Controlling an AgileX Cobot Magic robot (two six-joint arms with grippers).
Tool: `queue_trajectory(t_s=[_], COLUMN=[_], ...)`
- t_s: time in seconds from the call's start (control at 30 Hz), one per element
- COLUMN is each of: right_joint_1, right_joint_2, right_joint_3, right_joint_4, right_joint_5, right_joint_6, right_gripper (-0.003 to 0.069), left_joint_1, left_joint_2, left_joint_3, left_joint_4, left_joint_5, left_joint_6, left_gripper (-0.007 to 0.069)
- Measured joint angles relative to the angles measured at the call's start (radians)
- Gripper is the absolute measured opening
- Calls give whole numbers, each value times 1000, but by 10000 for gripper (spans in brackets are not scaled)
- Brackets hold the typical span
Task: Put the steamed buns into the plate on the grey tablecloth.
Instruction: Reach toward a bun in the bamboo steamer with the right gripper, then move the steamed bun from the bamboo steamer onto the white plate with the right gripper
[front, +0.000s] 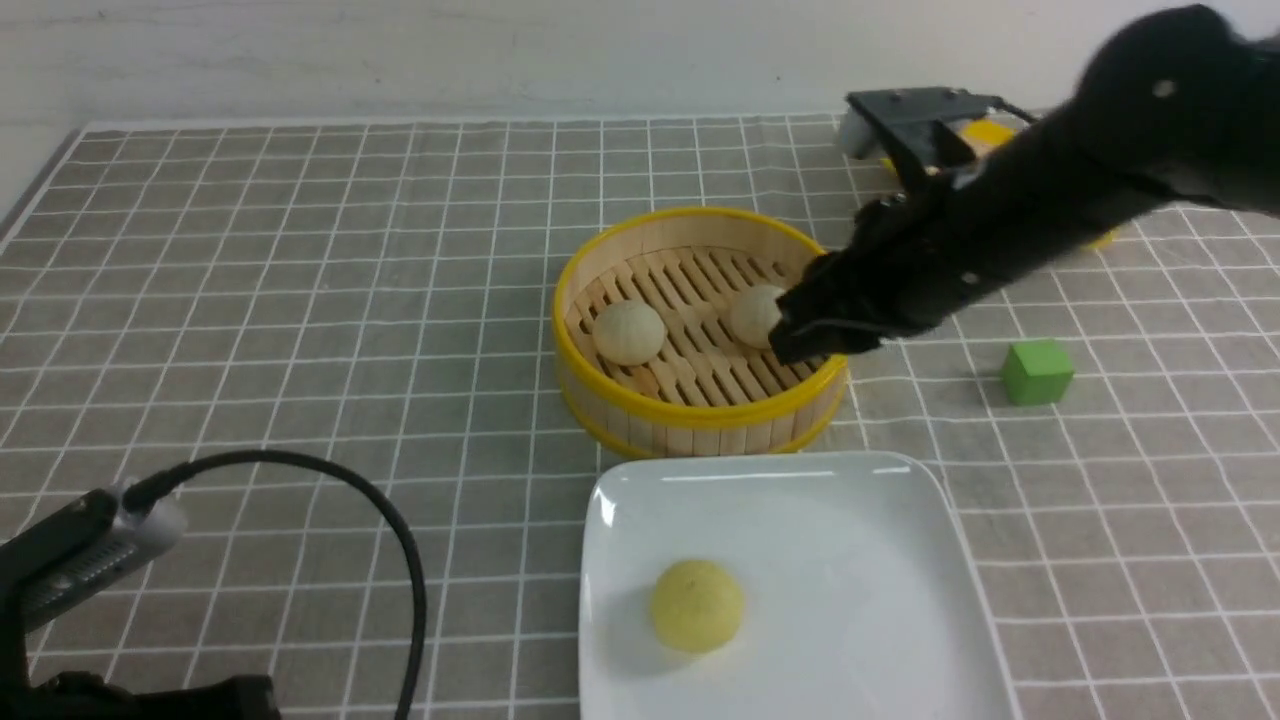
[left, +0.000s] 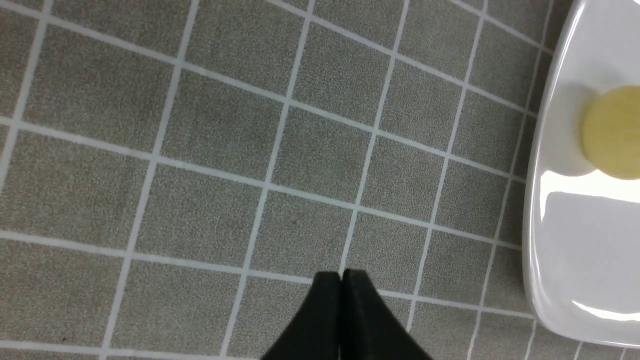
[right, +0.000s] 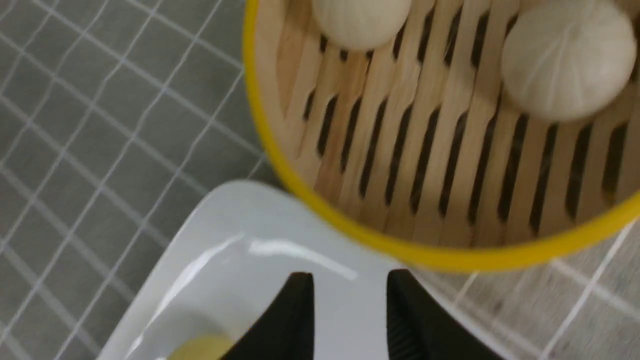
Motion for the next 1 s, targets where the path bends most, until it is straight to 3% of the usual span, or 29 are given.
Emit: queue_trajectory(t_s=[0.23,0.43,0.53,0.63,0.67,0.77,1.0], right_joint_1=[28,28,28,28,28,28,28], right_joint_2=[247,337,360,357,350,310,26], right_joint_3=[-289,-338,-338,-350,-355,-368,-387], right_joint_4=[-301,-388,-393,-392,-392,-383,-333], right_joint_5=[-5,-16,-11,12,26,103,449], right_joint_6=[175,232,255,262,262,262,262], right_gripper=[349,340,242,61,33,18,18], left_joint_1=[0,0,0,0,0,0,0], left_joint_2=[0,0,0,0,0,0,0], left_joint_3=[0,0,0,0,0,0,0], left_joint_4=[30,55,65,71,71,72,75], left_joint_5=[0,0,0,0,0,0,-1], left_joint_6=[0,1,1,1,1,1,1], left_gripper=[34,37,39,40,40,41,50])
